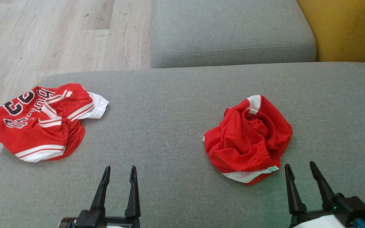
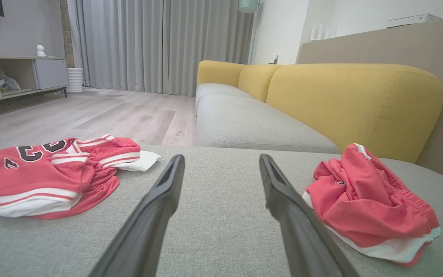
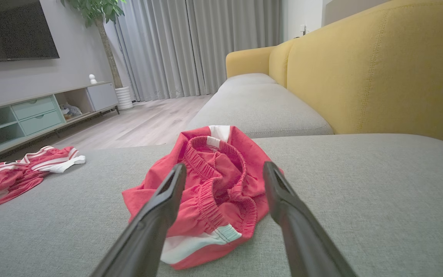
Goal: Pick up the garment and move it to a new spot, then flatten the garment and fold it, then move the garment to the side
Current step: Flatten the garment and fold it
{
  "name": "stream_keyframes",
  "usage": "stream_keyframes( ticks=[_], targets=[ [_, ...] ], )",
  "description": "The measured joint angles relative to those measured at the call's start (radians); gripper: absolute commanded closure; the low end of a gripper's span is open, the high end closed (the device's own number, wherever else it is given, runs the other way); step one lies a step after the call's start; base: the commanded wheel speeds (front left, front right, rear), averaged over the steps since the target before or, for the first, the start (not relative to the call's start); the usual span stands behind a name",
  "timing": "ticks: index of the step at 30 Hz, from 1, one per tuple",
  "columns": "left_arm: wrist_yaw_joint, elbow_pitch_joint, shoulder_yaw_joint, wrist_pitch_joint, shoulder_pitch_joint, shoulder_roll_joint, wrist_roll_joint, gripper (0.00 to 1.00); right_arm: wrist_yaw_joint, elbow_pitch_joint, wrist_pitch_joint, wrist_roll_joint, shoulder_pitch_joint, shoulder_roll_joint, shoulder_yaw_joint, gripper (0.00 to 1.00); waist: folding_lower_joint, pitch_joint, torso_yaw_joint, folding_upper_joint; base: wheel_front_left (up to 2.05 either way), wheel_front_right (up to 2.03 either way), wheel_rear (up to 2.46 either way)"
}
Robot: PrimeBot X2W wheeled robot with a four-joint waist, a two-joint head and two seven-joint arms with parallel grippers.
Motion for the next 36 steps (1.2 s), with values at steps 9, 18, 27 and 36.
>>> stream_keyframes(
  ticks=[9,18,27,36],
  targets=[
    [0.0,0.002,-0.003,0.0,0.0,0.0,0.022,0.0,0.0,0.0,0.0,-0.008,0.0,0.0,0.0,0.0,0.0,-0.002,-0.002,0.0,0.0,0.0,0.0],
    [0.0,0.006,-0.002,0.0,0.002,0.0,0.031,0.0,0.0,0.0,0.0,-0.008,0.0,0.0,0.001,0.0,0.0,0.002,0.003,0.0,0.0,0.0,0.0],
    [-0.03,0.016,-0.018,0.0,0.02,0.0,0.073,0.0,0.0,0.0,0.0,-0.016,-0.001,0.0,0.003,0.0,0.0,0.01,-0.014,0.0,0.0,0.0,0.0],
    [-0.134,0.127,-0.236,0.0,-0.192,0.001,0.203,0.0,0.0,0.002,0.0,-0.017,-0.016,0.0,0.011,0.0,0.0001,0.052,-0.109,0.0,0.0,0.0,0.0]
  ],
)
